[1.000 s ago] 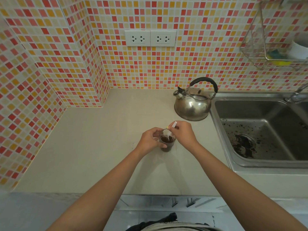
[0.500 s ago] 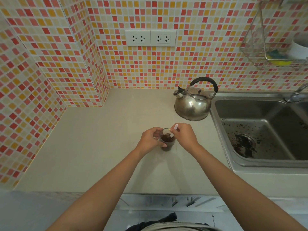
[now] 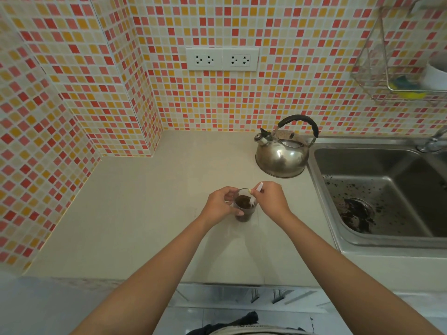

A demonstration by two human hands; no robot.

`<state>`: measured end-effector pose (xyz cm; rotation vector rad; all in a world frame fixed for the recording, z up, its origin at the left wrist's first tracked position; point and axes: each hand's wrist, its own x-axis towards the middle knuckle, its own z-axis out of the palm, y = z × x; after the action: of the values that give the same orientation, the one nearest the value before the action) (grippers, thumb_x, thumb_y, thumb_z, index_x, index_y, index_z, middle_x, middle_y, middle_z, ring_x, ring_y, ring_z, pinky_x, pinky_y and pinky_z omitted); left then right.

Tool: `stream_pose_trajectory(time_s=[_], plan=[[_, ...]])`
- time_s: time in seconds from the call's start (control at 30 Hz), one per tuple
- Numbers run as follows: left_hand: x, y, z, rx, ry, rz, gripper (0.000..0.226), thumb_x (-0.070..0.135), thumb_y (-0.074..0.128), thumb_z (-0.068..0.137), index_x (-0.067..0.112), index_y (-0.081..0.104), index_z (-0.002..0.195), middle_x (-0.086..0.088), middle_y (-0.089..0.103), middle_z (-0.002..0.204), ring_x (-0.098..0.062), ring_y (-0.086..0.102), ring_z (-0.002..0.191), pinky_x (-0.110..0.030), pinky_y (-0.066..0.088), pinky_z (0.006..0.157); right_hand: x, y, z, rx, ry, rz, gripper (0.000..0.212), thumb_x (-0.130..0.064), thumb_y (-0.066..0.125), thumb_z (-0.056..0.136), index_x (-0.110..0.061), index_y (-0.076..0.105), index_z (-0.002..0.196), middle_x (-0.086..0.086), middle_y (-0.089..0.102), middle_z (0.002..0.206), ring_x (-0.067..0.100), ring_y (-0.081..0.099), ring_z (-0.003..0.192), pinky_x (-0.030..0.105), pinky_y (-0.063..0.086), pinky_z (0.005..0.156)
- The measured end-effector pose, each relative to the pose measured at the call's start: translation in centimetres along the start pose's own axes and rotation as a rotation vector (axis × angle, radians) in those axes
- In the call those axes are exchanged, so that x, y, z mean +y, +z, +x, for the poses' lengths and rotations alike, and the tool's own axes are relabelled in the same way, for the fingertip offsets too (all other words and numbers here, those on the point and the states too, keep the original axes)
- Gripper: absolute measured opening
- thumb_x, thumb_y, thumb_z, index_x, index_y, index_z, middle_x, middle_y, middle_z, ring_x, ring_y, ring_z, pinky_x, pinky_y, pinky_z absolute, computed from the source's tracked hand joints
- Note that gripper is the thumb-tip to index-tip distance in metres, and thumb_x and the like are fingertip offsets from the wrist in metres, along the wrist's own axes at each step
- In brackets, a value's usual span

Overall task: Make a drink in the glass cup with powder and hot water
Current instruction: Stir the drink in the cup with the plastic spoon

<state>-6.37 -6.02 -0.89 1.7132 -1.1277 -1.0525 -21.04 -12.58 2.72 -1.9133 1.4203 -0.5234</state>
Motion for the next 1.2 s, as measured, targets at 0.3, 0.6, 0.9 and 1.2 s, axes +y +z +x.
stream_pose_trajectory(time_s=[0.3,0.6,0.9,1.2], plan=[[-0.1,0.0,0.1,0.009,0.002,-0.008,0.069,-0.003,0.087,0.052,0.011,0.063,0.115,-0.004,0.068,0.108,-0.014,0.062,0.098,-0.018,0.046,0.089,-0.1,-0.1,0.1,-0.016,-0.054,-0.019,0.020,-0.017,0.060,0.089,-0.002,0.071,0.083,0.015,0.069,0.079,0.025,0.061,0.073,0.032,0.048,0.068],[-0.2,0.0,0.2,0.004,0.002,-0.015,0.067,-0.004,0.086,0.053,0.012,0.063,0.114,0.000,0.067,0.103,-0.014,0.062,0.098,-0.017,0.047,0.090,-0.8,0.4,-0.1,-0.027,-0.044,0.059,0.018,-0.015,0.061,0.089,-0.002,0.072,0.084,0.018,0.070,0.078,0.022,0.060,0.067,0.030,0.047,0.066],[-0.3,0.1,0.2,0.010,-0.010,-0.018,0.067,-0.005,0.086,0.053,0.013,0.063,0.114,0.001,0.066,0.103,-0.012,0.061,0.098,-0.017,0.045,0.089,0.3,0.5,0.0,0.051,0.118,0.204,0.015,-0.014,0.064,0.087,-0.001,0.070,0.081,0.018,0.072,0.076,0.026,0.063,0.069,0.041,0.056,0.076],[0.0,0.0,0.1,0.005,-0.019,-0.017,0.069,-0.006,0.085,0.055,0.011,0.062,0.117,-0.003,0.065,0.107,-0.014,0.060,0.100,-0.019,0.046,0.091,0.8,0.5,-0.2,0.064,0.196,0.140,0.032,-0.021,0.063,0.087,0.009,0.070,0.077,0.023,0.067,0.075,0.027,0.056,0.066,0.030,0.039,0.060]])
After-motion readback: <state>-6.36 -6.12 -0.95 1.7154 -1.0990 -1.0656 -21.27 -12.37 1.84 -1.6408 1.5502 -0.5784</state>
